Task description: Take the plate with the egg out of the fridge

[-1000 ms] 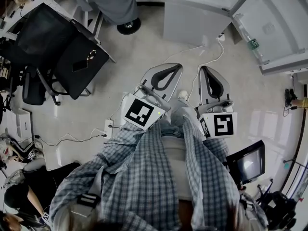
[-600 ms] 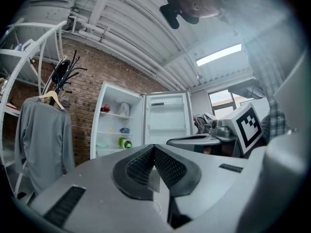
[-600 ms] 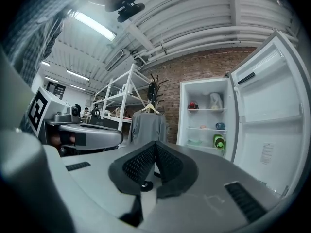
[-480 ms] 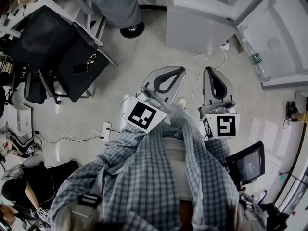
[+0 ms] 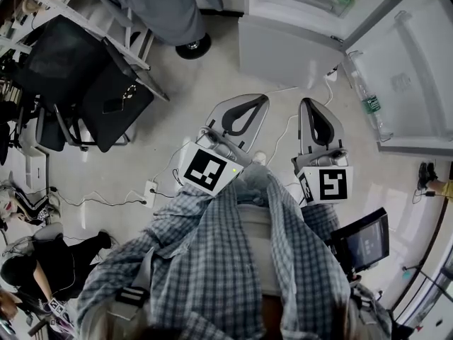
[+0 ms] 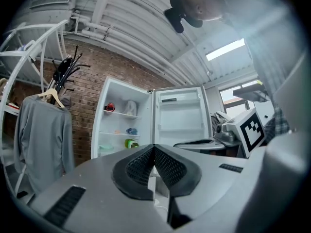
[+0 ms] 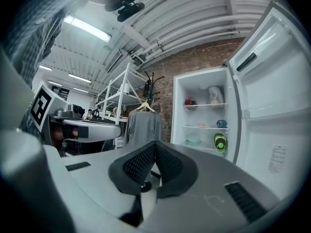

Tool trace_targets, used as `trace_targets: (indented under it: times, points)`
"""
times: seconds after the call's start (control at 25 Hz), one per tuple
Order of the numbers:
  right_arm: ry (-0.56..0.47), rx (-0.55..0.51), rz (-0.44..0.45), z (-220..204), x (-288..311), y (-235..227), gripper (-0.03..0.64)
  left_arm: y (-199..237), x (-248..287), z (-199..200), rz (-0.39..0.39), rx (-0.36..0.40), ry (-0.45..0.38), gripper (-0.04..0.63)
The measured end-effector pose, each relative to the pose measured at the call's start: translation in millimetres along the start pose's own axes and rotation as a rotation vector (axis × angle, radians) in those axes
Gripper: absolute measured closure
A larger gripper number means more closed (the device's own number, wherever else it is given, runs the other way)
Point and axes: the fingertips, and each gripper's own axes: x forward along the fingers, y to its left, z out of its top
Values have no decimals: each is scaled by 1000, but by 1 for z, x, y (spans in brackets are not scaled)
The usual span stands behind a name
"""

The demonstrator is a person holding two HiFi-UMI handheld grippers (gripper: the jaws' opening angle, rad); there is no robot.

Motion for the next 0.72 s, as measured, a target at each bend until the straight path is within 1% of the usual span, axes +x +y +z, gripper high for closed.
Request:
trace_targets:
  times: [0.08, 0.24, 0.36, 0.4, 0.48, 0.52, 0.64, 0.72]
  points:
    - [-15, 0, 5, 3, 4, -12, 611, -1, 12, 2, 15, 12, -4, 589]
    - [-8, -3, 6, 0, 7, -35, 611, -4, 33, 3, 30, 21, -3, 589]
    - [-58, 26, -10, 9, 8, -51, 611, -8, 50, 4, 24, 27, -11, 589]
    - [-58, 32, -14, 8, 7, -57, 611, -10, 55, 4, 22, 27, -14, 589]
    - [-12, 28, -20, -4, 2, -67, 611, -14, 64, 3, 14, 30, -8, 589]
    - [0, 25, -24, -7, 1, -72, 611, -16, 67, 2, 7, 42, -2, 589]
    - [-65, 47, -41, 7, 6, -80, 611, -22, 75, 5, -22, 103, 7, 589]
    - [-82, 51, -43, 10, 7, -81, 611, -25, 78, 8, -34, 114, 0, 589]
